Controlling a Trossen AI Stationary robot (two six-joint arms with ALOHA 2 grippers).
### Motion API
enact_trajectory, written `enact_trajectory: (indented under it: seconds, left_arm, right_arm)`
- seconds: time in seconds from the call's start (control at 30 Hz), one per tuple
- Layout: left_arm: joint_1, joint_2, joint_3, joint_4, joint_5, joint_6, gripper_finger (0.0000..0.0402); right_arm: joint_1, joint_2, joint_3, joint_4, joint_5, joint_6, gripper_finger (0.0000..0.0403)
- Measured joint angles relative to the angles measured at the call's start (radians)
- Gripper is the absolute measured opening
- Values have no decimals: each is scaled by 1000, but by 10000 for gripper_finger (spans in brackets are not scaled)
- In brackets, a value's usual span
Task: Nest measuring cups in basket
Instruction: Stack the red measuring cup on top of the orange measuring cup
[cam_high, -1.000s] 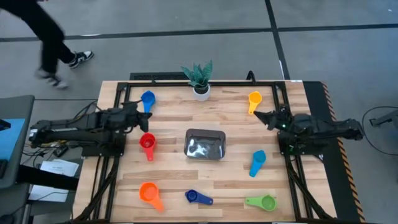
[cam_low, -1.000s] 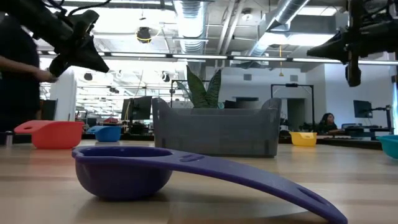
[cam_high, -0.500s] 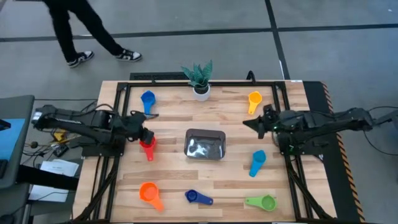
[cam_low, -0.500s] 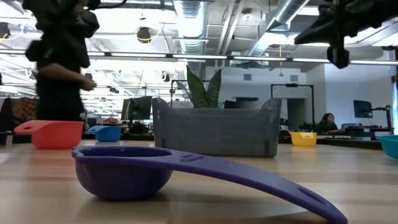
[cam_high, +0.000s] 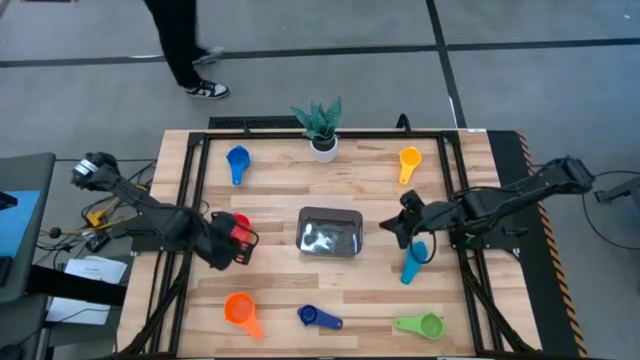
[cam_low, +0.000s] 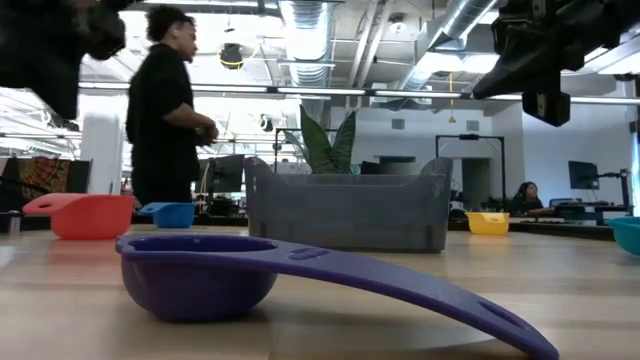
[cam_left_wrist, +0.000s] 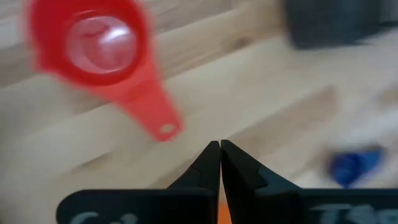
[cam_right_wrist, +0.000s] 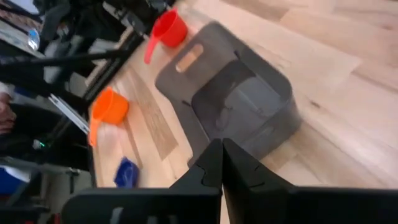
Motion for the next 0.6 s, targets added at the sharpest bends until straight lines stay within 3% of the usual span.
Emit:
enact_trajectory:
  seconds: [0.13, 0.33, 0.6]
  left_arm:
    - [13, 11, 0, -110, 59, -108, 35]
    - [58, 7, -1, -312, 92, -270, 127]
    - [159, 7, -59, -246, 17, -317, 229]
  right_arm:
    - [22, 17, 0, 7, 2, 41, 19]
    - [48, 14, 0, 22, 70, 43, 47]
    - [13, 15, 0, 95, 96, 36, 127]
